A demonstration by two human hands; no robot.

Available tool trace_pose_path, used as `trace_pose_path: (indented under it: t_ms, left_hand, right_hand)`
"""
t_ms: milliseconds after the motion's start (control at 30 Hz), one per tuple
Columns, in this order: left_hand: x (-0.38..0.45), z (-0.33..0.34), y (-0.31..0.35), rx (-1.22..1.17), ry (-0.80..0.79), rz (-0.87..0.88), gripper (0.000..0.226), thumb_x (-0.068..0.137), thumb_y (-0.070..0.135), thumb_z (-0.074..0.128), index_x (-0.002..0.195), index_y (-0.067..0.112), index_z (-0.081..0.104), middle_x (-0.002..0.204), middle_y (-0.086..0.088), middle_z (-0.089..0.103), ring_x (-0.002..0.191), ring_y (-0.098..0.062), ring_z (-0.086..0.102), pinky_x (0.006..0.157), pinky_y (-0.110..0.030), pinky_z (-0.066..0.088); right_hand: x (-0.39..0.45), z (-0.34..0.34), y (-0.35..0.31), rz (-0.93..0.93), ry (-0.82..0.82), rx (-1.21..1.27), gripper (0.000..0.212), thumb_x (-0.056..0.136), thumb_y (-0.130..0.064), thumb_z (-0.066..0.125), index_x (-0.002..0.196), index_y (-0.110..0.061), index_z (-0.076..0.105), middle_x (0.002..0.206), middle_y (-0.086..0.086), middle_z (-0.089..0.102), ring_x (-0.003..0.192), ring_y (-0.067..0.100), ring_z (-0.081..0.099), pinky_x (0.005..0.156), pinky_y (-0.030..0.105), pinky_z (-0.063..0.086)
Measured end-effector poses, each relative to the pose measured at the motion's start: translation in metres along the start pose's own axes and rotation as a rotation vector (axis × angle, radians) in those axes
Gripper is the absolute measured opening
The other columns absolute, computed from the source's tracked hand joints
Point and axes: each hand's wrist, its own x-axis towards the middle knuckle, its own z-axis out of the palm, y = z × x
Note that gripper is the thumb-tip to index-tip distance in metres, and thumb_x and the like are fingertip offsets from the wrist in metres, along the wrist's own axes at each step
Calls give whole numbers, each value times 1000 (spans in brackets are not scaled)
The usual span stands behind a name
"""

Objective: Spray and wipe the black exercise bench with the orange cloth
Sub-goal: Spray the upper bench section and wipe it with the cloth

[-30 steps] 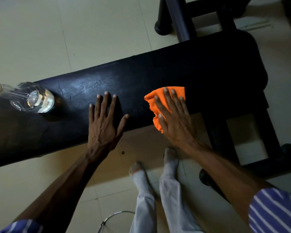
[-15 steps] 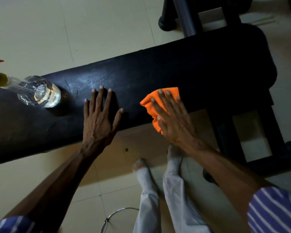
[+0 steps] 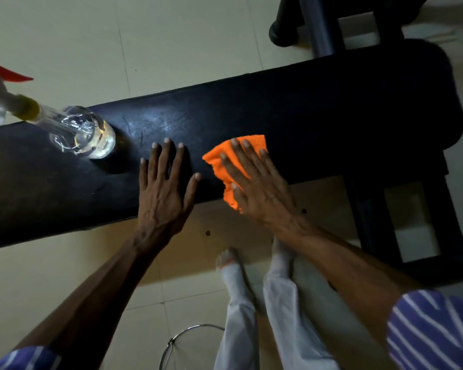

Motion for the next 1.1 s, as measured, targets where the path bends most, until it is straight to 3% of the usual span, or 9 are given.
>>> trace_pose_path:
  t_ms: [67, 233, 400, 567, 700, 800, 933, 1000, 1100]
  left_hand:
    - [-2, -1, -4, 2, -3, -10, 70, 106, 57, 24, 166, 20, 17, 175, -8, 6, 163, -27, 0, 131, -54, 8]
    - [-9, 4, -17, 13, 2, -17, 69, 107, 57, 22, 166, 22, 13, 175, -7, 5, 163, -25, -2, 132, -52, 6]
    - [-13, 3, -11, -23, 8, -36, 71, 105, 58, 19, 165, 20, 18, 175, -8, 8, 163, -27, 2, 131, -52, 6]
    - [-6, 1, 7, -29, 10, 16, 69, 106, 57, 21, 165, 20, 19, 175, -8, 10, 163, -27, 2, 131, -52, 6]
    - [8, 6, 30, -51, -1, 66, 70, 106, 59, 19, 166, 22, 16, 175, -6, 6, 163, -23, -4, 132, -52, 3]
    - [18, 11, 55, -50, -16, 125, 69, 107, 56, 21, 166, 21, 15, 175, -5, 4, 163, -23, -5, 132, -52, 4]
    - [33, 14, 95, -68, -51, 183, 70, 107, 55, 22, 166, 20, 14, 175, -5, 1, 162, -23, -7, 132, -52, 2]
    - [42, 17, 114, -71, -62, 229, 70, 106, 56, 22, 166, 20, 13, 175, -4, -1, 162, -23, -8, 132, -52, 2]
    - [58, 25, 143, -62, -83, 290, 71, 106, 57, 22, 166, 21, 11, 175, -3, -3, 162, -22, -9, 132, -52, 2]
  right_hand:
    - [8, -9, 27, 40, 11, -23, 60, 111, -30, 38, 167, -15, 26, 176, 16, 19, 165, 34, 16, 134, 53, 12]
    - [56, -10, -1, 499, 167, 29, 61, 107, -28, 37, 166, -16, 31, 176, 19, 19, 164, 39, 16, 134, 55, 10]
    - [15, 12, -55, 118, 56, 94, 63, 107, -30, 42, 168, -21, 27, 177, 17, 14, 166, 34, 8, 134, 54, 9]
    - [-24, 1, 1, 16, -2, -17, 66, 106, -28, 41, 168, -19, 23, 178, 13, 16, 166, 29, 11, 135, 52, 11]
    - [-16, -27, 74, 375, 122, -25, 58, 113, -31, 36, 168, -15, 26, 177, 17, 16, 165, 34, 14, 134, 54, 13]
    - [-1, -30, 76, 592, 193, -7, 57, 112, -29, 37, 167, -16, 27, 176, 19, 16, 165, 38, 13, 134, 55, 9]
    - [-37, -25, 79, 211, 29, -23, 60, 111, -30, 38, 169, -21, 22, 178, 15, 11, 166, 32, 8, 134, 55, 10]
    - [-52, -33, 117, 146, 32, -66, 59, 111, -31, 34, 169, -20, 23, 178, 13, 14, 166, 30, 12, 134, 53, 13]
    - [-53, -46, 161, 576, 201, -57, 56, 113, -29, 33, 166, -14, 30, 175, 19, 20, 164, 36, 17, 133, 56, 14]
